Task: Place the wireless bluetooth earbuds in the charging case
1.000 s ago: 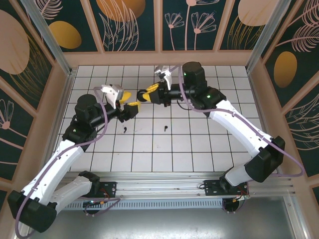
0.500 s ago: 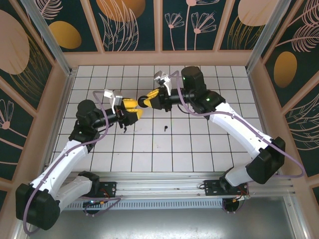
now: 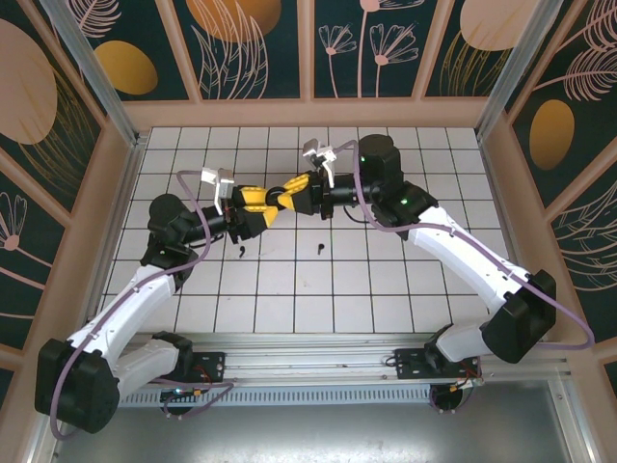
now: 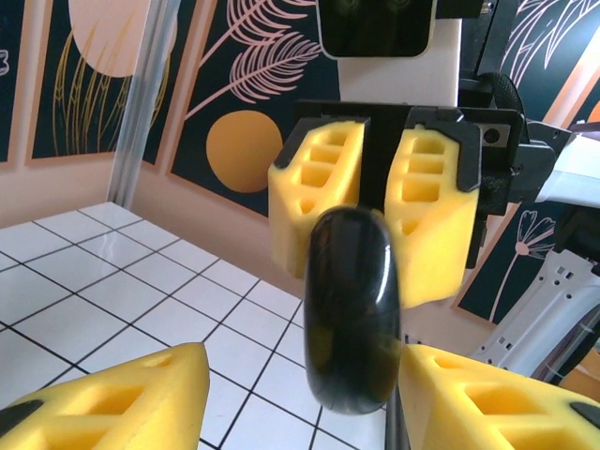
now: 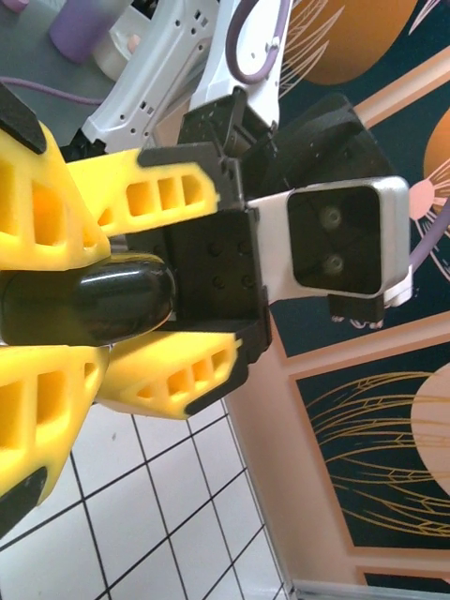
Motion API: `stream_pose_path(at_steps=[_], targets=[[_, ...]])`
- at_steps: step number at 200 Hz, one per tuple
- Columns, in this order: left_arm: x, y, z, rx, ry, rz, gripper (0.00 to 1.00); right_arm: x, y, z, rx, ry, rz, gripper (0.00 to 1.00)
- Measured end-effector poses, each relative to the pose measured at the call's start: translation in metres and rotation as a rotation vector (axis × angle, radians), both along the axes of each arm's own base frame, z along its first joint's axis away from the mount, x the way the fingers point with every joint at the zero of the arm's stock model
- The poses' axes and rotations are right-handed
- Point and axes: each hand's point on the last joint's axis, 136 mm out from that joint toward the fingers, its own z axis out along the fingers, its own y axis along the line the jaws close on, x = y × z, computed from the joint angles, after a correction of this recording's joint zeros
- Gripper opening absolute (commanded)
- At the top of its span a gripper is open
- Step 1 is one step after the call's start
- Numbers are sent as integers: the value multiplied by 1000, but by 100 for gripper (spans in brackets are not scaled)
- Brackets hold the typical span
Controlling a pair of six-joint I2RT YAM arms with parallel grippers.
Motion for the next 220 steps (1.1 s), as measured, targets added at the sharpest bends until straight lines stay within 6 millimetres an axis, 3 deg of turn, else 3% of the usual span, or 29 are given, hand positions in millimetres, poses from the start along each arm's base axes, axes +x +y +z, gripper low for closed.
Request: stream_pose_path(at_steps=[75,121,152,164,186,207,220], targets=[[-5,-1,7,-21,-18,-29,37,-2,3,8,35,16,9,8],[-6,-1,10,-28,-23,-32,50,-7,10,5,34,28,35,8],[-6,-1,9,-27,-27,-32,30,-8,12,3,33,29,39,8],[-8,-1,10,-25,-32,-39,27,-6,13,2,31,31,31,7],[-8,-1,9,-23,-34,-43,30,-4,13,1,29,32,27,7],[-7,0,8,-18,-39,-30,45,-5,13,1,28,33,30,6],[-6,0,7,-12,-36,-20,48,-5,13,1,29,33,32,6]])
